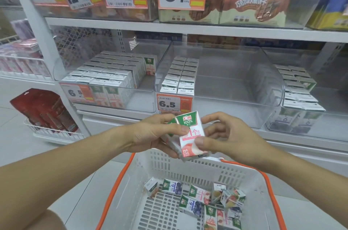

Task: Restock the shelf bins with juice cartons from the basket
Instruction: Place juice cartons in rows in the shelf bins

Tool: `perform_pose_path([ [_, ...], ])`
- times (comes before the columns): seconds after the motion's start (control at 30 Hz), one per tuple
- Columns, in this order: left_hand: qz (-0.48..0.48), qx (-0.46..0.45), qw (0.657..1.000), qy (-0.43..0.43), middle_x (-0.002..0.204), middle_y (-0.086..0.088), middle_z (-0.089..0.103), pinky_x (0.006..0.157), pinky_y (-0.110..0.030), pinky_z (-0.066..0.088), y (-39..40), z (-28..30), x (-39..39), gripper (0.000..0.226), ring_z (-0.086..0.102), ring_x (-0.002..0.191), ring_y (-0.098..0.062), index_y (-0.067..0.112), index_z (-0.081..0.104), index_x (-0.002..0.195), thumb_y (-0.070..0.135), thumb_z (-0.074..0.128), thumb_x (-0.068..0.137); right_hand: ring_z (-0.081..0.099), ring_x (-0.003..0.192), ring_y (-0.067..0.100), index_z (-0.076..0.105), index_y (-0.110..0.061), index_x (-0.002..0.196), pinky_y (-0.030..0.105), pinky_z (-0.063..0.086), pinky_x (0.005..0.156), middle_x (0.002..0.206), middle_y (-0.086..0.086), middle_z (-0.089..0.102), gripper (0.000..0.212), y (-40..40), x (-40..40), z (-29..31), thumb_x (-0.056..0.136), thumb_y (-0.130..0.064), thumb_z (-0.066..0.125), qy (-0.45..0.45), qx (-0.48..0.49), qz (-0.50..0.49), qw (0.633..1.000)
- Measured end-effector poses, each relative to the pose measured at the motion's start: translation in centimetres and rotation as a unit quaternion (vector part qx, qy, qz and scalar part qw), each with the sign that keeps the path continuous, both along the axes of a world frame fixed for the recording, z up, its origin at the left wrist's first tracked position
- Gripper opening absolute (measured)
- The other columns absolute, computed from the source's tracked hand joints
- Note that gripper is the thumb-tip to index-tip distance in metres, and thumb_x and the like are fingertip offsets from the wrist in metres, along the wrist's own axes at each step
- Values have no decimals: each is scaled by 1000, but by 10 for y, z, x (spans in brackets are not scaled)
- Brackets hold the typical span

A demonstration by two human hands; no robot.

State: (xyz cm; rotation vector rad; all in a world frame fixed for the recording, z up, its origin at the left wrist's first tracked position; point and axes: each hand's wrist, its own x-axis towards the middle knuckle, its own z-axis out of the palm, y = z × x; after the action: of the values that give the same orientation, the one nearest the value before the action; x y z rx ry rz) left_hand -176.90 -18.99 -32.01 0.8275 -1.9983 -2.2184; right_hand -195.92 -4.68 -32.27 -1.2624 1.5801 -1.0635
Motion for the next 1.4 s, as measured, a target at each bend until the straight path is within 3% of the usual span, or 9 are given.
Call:
perform_pose_path([
  [0.17, -43, -17, 999, -17, 115, -17, 70, 78, -39, 59, 0, -1, 5, 53, 69, 104, -37, 13, 58, 123, 32, 79, 78, 69, 93, 23, 66, -16, 121, 34, 60, 75, 103, 11, 73, 47, 0, -1, 1, 77, -11, 82, 1, -11, 75, 997],
  [0.43, -73, -90, 992, -56, 110, -14, 71, 87, -51, 57, 1, 4, 7, 52, 70, 103, -34, 18, 48, 128, 11, 76, 84, 57, 112, 8, 51, -44, 137, 34, 55, 92, 118, -22, 52, 54, -4, -2, -11, 89, -32, 73, 183, 1, 176, 967],
  [0.63, -36, -82, 995, -49, 101, -19, 73, 74, -40, 54, -4, 3, 10, 79, 67, 89, -29, 11, 38, 126, 26, 85, 66, 67, 111, 25, 46, -28, 141, 44, 57, 92, 131, 3, 60, 59, -8, 5, -17, 88, -32, 72, -19, 70, 180, 981],
  [0.83, 62, -34, 997, -8, 103, -17, 71, 64, -29, 53, -4, 5, 12, 69, 67, 81, -23, 3, 47, 130, 32, 78, 76, 72, 90, 32, 55, -21, 127, 48, 60, 84, 109, 11, 69, 47, -18, 19, -14, 89, -50, 60, -41, 41, 101, 993],
  [0.9, 36, -32, 999, -1, 97, -11, 72, 69, -30, 54, -3, 13, 16, 44, 67, 83, -20, 13, 60, 119, 28, 77, 82, 72, 86, 33, 56, -21, 122, 48, 61, 79, 106, 12, 69, 49, -21, 25, -11, 87, -55, 62, -36, 32, 80, 996],
  [1.03, -8, -7, 999, -39, 104, -16, 71, 90, -39, 54, -11, 20, 28, 39, 67, 95, -26, 13, 55, 117, 18, 75, 83, 71, 78, 28, 54, -24, 118, 46, 61, 64, 99, 5, 69, 55, -21, 36, -7, 79, -62, 62, 23, 10, 87, 996],
  [1.17, -33, -65, 996, -55, 111, -18, 71, 93, -40, 56, -14, 24, 40, 28, 69, 100, -28, 9, 59, 115, 13, 70, 90, 69, 86, 14, 50, -32, 125, 42, 60, 72, 105, -9, 67, 57, -23, 43, -7, 83, -71, 51, 113, -10, 120, 986],
  [1.27, 29, -220, 975, -28, 106, -9, 74, 89, -43, 58, -19, 39, 51, 49, 72, 97, -24, 20, 59, 118, 17, 84, 76, 61, 101, 4, 48, -38, 131, 28, 52, 83, 115, -20, 62, 57, -35, 32, 9, 88, -74, 38, 242, -80, 145, 956],
  [1.4, 86, -389, 917, 32, 101, 0, 74, 80, -38, 61, -42, 76, 63, 68, 73, 92, -17, 24, 57, 117, 24, 93, 59, 52, 105, -2, 52, -30, 126, 17, 44, 89, 115, -19, 57, 44, -69, 5, 32, 89, -53, 59, 392, -184, 41, 900],
])
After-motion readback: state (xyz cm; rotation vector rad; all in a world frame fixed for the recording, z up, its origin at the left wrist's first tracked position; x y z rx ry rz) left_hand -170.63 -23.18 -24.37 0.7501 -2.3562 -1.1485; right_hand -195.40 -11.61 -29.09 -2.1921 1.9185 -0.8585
